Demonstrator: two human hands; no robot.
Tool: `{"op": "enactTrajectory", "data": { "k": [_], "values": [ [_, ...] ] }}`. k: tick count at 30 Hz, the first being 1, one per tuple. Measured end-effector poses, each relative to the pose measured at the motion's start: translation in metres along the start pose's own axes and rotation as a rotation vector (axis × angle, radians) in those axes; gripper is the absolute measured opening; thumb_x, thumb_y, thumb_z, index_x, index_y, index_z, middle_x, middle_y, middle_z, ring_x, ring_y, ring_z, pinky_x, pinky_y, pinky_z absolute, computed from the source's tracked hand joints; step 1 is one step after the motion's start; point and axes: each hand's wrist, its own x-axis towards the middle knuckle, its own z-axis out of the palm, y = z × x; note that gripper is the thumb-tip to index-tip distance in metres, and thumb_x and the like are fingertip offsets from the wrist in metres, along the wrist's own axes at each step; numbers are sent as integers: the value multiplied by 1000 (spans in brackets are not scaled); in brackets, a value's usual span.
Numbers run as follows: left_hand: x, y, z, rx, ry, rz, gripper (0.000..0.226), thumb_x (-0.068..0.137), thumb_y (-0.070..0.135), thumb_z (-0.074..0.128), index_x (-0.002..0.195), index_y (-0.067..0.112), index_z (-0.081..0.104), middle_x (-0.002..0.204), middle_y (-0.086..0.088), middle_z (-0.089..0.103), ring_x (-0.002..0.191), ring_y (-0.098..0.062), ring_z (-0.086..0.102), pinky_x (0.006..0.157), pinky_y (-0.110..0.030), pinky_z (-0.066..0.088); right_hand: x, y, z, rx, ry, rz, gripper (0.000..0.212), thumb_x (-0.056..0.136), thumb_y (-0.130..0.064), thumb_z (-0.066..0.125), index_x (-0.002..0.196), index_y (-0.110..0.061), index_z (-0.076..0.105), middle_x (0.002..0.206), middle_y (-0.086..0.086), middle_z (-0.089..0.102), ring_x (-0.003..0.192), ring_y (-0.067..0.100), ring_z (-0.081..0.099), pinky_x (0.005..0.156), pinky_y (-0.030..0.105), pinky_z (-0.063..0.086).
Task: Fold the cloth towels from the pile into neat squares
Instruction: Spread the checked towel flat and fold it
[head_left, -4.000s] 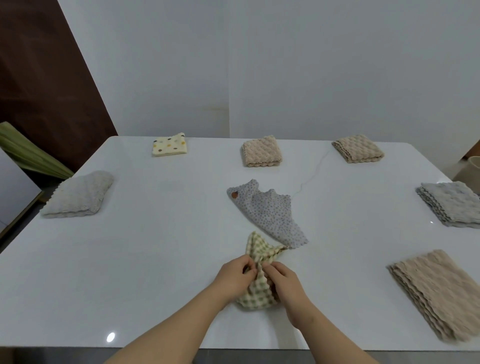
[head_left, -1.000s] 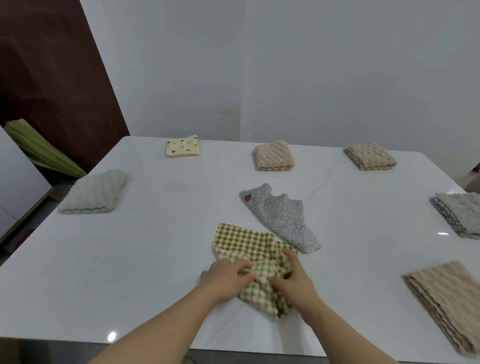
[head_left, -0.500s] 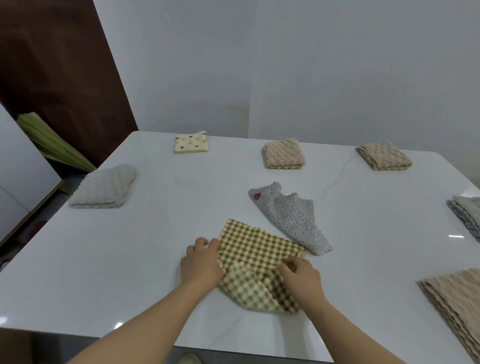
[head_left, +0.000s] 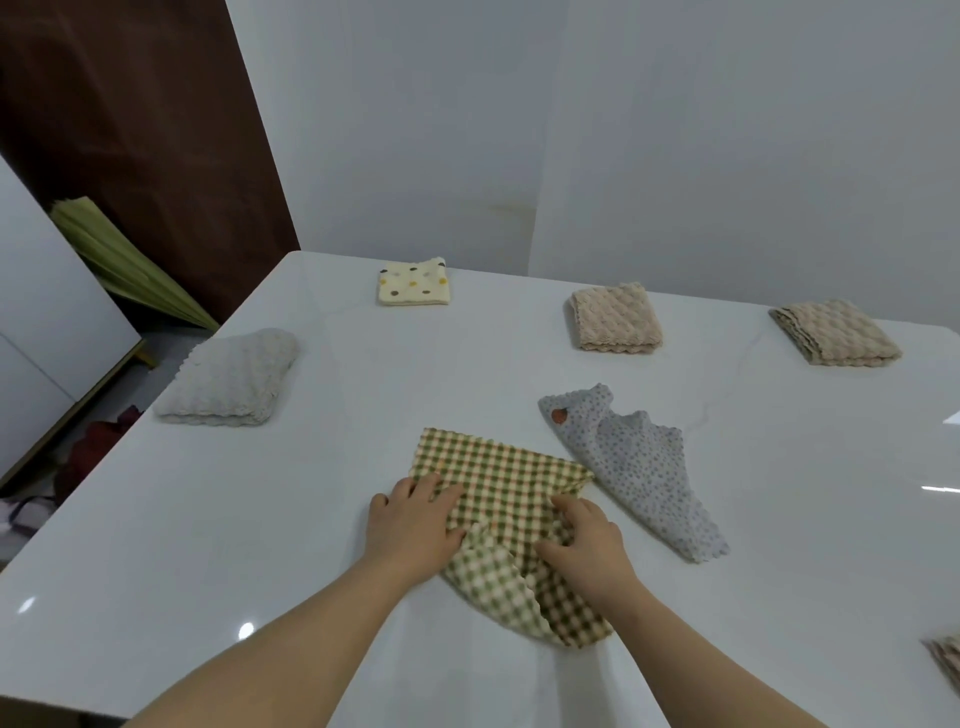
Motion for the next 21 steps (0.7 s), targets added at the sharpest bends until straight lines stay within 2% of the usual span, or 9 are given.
{"op": "enactTrajectory", "data": {
  "k": [6,11,14,16,19,21],
  "values": [
    [30,-42,-18,-13,-10,-26,53,95,47,35,145,36,20,155,7,16,140,-19,17,110,-40,21,34,-36,14,58,-12,-3,63,85,-23,57,143,-23,31,150,-2,29,135,22,30,113,37,28],
    [50,-81,-33,-23,-18,-12,53,95,44,35,145,36,20,155,7,15,141,-18,16,111,-40,20,55,-61,27,44,10,16,62,86,-20,56,143,-22,31,149,-1,30,133,22,33,110,36,31],
    [59,-103,-40,-35,-32,-12,52,95,42,36,145,36,21,155,6,15,142,-19,15,111,-40,20,58,-69,35,60,57,53,59,86,-18,55,141,-22,33,146,1,33,130,22,36,107,36,35],
    [61,-110,-43,-58,22,-3,50,96,38,37,144,35,26,153,6,21,140,-18,19,110,-37,21,53,-73,40,42,133,59,56,86,-17,54,139,-21,37,144,1,33,128,21,37,105,33,35],
    [56,-111,-42,-145,161,70,39,96,38,37,135,31,42,140,8,42,129,-15,34,103,-30,28,41,-79,47,-111,299,-3,36,88,-17,52,124,-20,52,126,-1,46,113,16,43,97,26,38],
    [50,-108,-39,-236,90,155,37,95,45,40,125,29,53,129,9,52,122,-14,41,99,-28,32,35,-82,53,-156,256,-103,21,88,-20,52,108,-20,59,101,-7,51,98,12,46,90,22,40]
  ]
}}
